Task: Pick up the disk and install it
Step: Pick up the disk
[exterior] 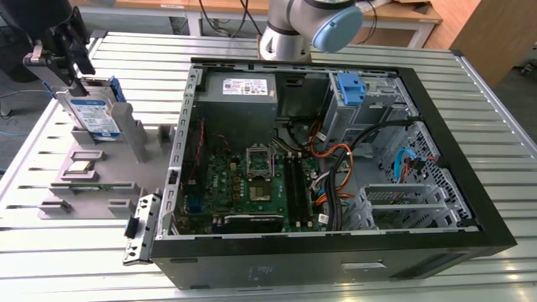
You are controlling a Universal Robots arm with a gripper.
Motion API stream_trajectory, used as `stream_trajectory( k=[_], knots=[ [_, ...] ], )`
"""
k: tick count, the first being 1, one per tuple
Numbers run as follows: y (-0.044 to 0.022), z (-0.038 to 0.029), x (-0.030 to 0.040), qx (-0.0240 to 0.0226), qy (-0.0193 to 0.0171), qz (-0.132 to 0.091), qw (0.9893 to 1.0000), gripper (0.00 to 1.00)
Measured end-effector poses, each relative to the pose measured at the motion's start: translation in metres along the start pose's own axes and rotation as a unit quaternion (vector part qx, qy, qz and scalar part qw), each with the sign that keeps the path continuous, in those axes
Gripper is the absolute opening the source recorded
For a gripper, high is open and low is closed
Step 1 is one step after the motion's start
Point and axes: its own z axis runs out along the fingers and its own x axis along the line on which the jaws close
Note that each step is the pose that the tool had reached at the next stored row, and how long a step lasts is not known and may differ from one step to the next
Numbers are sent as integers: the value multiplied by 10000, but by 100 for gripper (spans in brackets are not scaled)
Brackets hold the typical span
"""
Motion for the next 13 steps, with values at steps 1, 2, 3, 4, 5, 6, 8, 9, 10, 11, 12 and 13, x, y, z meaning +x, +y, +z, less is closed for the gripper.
stream_trajectory(
  k=[1, 2, 3, 4, 5, 6, 8, 9, 10, 11, 12, 13],
  knots=[
    [3, 4, 0, 0, 0, -5, 10000, 59],
    [5, 8, 0, 1, 1, -10, 10000, 59],
    [8, 14, 0, 2, 0, -14, 10000, 59],
    [11, 21, 1, 3, 0, -17, 10000, 59],
    [16, 27, 1, 4, 0, -18, 10000, 59],
    [20, 34, 1, 5, 0, -20, 10000, 59],
    [26, 56, 3, 8, 0, -26, 10000, 59],
    [29, 69, 3, 8, 1, -28, 10000, 59],
    [31, 83, 4, 9, 1, -31, 10000, 59],
    [34, 97, 5, 9, 1, -34, 10000, 59],
    [35, 109, 6, 10, 1, -36, 10000, 59],
    [36, 119, 7, 10, 1, -38, 10000, 59]
  ],
)
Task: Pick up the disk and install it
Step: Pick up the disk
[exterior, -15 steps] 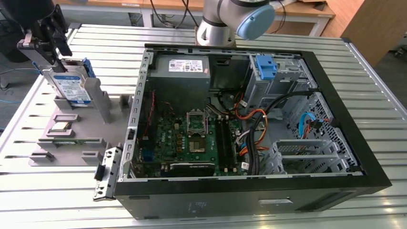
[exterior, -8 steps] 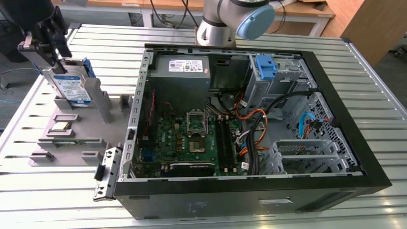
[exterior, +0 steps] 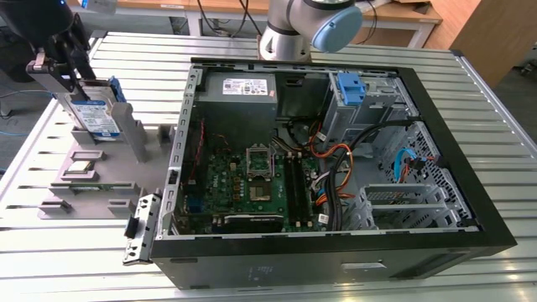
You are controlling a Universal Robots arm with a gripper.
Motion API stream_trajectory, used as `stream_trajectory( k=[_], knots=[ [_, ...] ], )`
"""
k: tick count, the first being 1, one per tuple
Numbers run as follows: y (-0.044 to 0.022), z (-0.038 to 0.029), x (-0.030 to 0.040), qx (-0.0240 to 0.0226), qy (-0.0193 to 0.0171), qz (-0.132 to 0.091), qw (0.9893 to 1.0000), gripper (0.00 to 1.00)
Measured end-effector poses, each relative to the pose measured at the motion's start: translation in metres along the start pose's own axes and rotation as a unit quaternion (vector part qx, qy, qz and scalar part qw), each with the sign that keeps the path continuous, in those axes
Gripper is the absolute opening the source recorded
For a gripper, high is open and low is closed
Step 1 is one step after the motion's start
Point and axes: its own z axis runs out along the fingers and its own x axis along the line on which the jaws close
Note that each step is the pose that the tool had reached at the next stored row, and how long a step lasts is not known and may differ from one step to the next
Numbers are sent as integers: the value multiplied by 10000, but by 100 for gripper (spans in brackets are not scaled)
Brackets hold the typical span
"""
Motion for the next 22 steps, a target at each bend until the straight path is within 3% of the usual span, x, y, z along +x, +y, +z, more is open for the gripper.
stream_trajectory(
  k=[22],
  knots=[
    [1, 78, 5, -1, 1, 0, 10000, 59]
  ],
)
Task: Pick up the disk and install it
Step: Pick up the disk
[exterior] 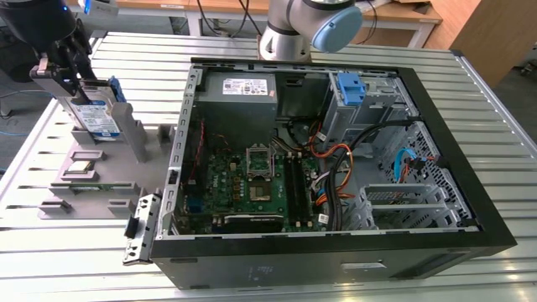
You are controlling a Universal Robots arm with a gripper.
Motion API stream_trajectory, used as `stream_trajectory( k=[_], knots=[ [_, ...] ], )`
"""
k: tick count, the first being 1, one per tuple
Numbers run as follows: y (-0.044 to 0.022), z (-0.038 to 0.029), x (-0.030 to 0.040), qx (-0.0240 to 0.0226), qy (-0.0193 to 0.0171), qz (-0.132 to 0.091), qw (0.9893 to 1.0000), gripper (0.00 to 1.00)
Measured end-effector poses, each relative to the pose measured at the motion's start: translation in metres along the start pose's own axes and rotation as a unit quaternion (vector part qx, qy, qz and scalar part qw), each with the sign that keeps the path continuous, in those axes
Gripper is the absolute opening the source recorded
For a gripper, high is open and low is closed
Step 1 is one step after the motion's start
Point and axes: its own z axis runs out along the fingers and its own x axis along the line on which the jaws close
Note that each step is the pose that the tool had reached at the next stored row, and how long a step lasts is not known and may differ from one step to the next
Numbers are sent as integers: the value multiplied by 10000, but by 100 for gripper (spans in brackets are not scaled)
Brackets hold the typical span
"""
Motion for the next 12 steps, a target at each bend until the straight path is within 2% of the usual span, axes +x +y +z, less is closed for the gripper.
stream_trajectory(
  k=[11, 12],
  knots=[
    [0, 2, 0, 1, -14, 61, 10000, 59],
    [-1, 3, 1, -34, -15, 63, 10000, 59]
  ],
)
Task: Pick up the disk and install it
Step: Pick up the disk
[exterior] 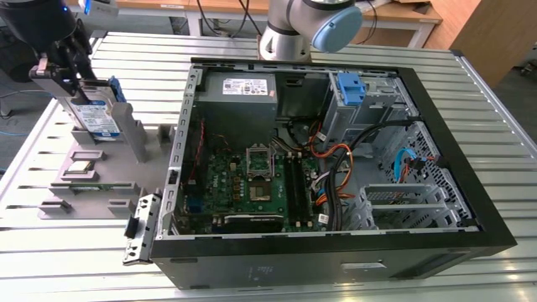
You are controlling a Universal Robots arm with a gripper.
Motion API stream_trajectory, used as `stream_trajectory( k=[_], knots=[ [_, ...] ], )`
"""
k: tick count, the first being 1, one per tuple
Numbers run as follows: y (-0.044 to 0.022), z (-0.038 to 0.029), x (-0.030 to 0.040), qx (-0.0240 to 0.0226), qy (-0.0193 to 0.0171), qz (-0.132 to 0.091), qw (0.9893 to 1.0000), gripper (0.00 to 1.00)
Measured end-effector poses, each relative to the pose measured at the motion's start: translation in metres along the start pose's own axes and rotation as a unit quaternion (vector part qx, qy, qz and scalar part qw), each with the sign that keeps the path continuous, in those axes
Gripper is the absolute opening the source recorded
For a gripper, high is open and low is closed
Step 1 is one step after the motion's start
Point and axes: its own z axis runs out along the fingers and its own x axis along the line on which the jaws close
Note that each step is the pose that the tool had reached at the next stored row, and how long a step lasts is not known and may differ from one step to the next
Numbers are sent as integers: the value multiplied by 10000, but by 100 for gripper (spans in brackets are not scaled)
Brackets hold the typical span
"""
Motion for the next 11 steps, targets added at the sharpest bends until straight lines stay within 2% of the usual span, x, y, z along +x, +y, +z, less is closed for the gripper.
stream_trajectory(
  k=[11],
  knots=[
    [0, 0, -13, -14, 0, 2, 10000, 59]
  ],
)
